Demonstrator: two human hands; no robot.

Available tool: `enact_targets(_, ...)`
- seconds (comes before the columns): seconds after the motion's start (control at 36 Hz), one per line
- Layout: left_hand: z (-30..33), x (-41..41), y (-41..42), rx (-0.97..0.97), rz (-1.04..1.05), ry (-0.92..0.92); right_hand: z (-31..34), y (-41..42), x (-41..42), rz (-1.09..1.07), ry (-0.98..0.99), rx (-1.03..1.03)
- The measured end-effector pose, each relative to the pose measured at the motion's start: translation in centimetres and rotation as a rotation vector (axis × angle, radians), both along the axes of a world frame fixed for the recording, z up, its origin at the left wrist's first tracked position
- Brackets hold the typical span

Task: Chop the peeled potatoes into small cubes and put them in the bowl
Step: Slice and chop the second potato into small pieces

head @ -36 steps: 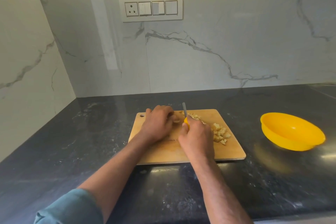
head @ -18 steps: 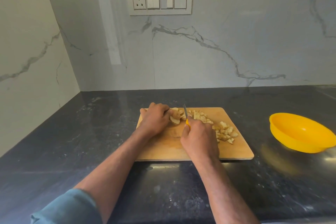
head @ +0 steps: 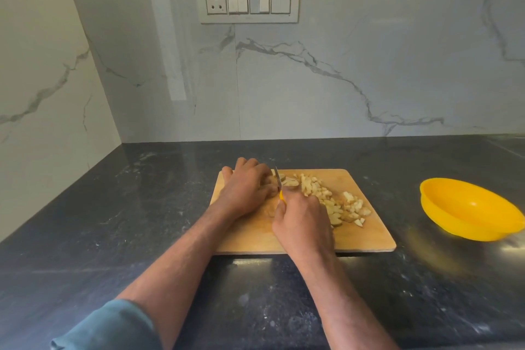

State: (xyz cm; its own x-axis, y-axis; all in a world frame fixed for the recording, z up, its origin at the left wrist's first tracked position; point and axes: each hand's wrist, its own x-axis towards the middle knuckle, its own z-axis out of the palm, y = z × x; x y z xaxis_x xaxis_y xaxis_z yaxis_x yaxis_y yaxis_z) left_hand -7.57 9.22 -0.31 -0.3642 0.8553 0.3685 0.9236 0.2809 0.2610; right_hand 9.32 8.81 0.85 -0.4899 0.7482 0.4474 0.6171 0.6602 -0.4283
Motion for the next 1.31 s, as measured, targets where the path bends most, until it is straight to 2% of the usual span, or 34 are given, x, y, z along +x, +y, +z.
enact_targets(0.22, 0.3, -1.4, -1.5, 0.11, 0.097, -0.065, -0.3, 0.3, 0.4, 0.028, 0.039, 0.024)
enact_targets(0.36, -0.2, -2.2, -3.8, 0.099, -0.008, -0.215, -0.9, 0.3, 0.3, 0.156, 0.003, 0.057)
enact_targets(0.64, -0.2, -0.6, -5.8, -0.023, -0.114, -0.2, -1.3, -0.1, 0.6, 0.164, -0.08, 0.097)
enact_targets(0.97, 0.0, -0.5, -7.2, -0.056, -0.135, -0.252, -1.5, 0.3, 0.5, 0.107, -0.049, 0.086)
enact_targets(1.31, -0.2, -0.3, -6.8, 0.051, -0.027, -0.285, -1.6, 0.0, 0.4, 0.171, -0.007, 0.072)
